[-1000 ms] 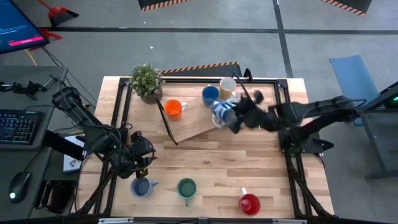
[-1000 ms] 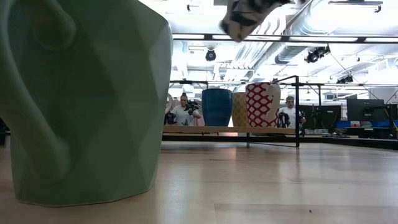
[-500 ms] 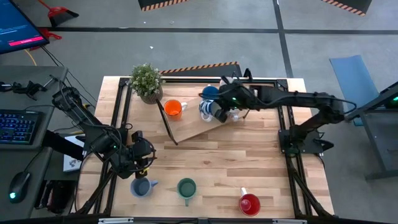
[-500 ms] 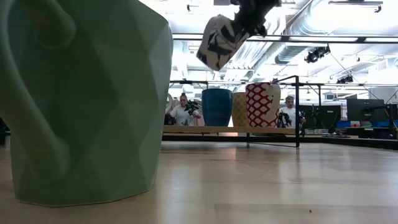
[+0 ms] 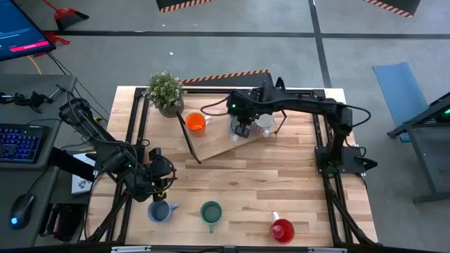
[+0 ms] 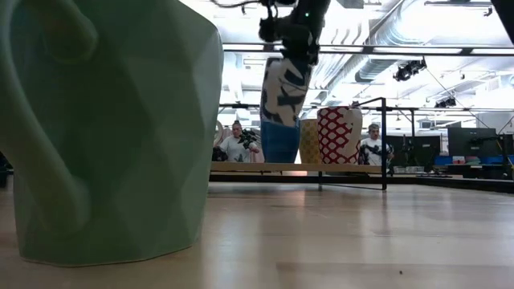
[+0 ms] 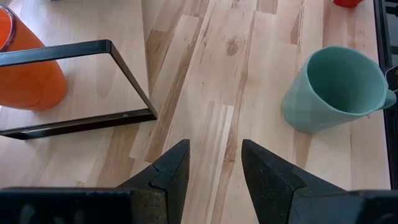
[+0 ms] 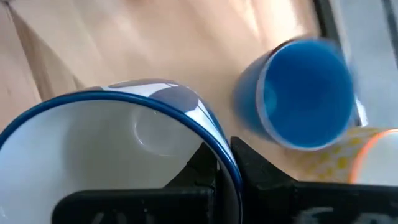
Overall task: Place coffee mugs
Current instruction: Put the white blue mug on the shelf
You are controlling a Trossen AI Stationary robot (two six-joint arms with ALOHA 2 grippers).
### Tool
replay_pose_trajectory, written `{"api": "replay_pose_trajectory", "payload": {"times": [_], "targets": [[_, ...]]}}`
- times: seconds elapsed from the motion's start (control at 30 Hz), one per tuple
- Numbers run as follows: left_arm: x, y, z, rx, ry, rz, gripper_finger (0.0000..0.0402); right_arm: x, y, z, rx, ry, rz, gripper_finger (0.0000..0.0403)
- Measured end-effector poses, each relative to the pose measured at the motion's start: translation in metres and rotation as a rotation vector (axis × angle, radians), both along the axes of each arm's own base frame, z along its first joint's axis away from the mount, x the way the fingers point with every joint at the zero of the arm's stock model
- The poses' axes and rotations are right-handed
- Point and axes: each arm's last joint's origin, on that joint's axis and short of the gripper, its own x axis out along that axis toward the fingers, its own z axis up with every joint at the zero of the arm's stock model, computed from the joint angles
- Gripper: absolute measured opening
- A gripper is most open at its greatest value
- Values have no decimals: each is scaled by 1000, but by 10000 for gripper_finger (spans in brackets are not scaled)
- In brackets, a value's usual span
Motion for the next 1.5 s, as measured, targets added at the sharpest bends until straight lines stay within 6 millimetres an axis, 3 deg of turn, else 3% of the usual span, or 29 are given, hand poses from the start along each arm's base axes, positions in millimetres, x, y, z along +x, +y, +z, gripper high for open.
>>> {"api": "replay_pose_trajectory", "payload": {"times": [0.13, 0.3, 1.5], "targets": [[0, 0, 0, 0, 0, 0, 133, 0, 1, -20, 35, 66, 9, 0], [0, 0, 0, 0, 0, -1, 133, -1, 1, -30, 37, 94, 0, 0], [0, 0, 0, 0, 0, -1, 133, 8, -9, -54, 43, 147, -22, 1]]}}
